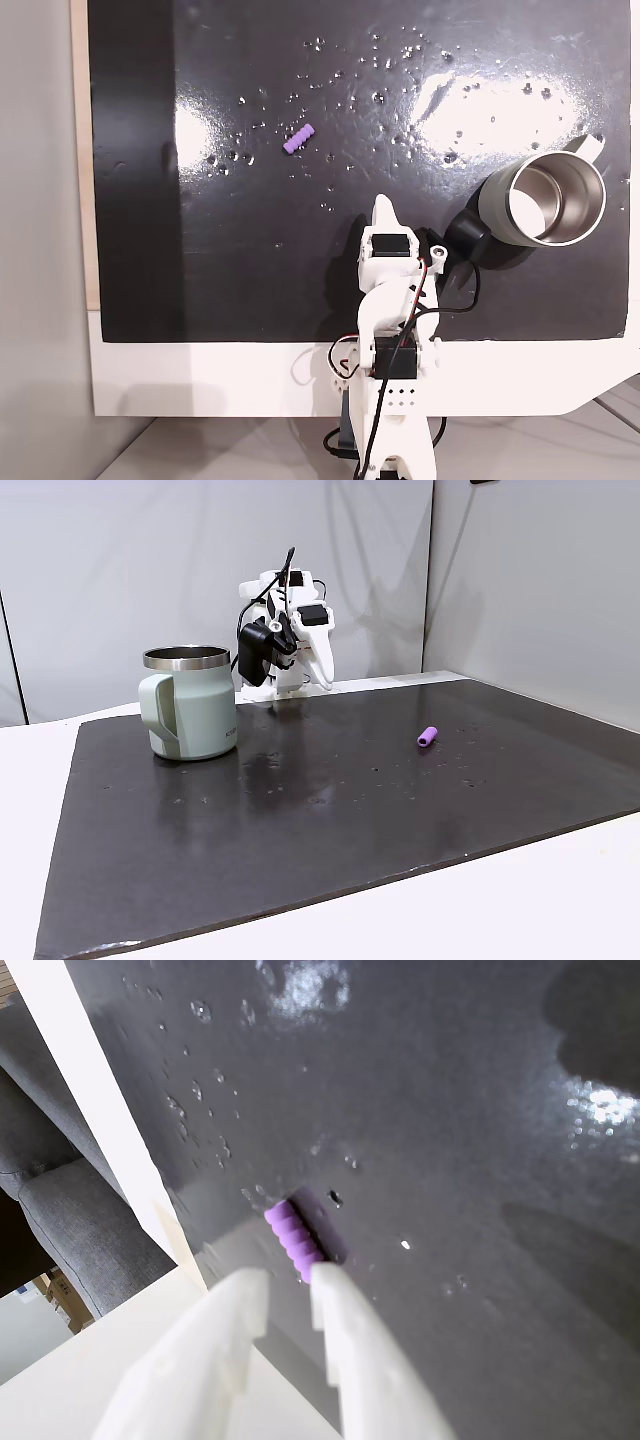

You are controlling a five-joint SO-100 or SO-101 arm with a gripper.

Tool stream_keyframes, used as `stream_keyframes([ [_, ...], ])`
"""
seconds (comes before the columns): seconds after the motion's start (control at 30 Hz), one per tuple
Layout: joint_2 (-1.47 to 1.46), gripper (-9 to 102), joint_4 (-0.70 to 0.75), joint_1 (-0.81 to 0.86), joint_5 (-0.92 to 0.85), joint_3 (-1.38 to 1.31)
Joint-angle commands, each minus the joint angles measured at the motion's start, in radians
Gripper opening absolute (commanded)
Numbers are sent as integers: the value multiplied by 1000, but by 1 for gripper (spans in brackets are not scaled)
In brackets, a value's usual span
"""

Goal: Grasp a pengrip and put it in the cup.

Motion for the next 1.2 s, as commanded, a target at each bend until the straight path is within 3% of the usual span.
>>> stream_keyframes([
  [0.0,15,0,2,-11,-25,-6],
  [0.3,15,0,2,-11,-26,-6],
  [0.53,-6,0,41,-40,-167,-107],
  [0.77,-574,0,167,-71,-183,-623],
  [0.93,-887,0,230,-12,-451,-963],
  [1.17,-1235,0,302,69,-581,-1358],
])
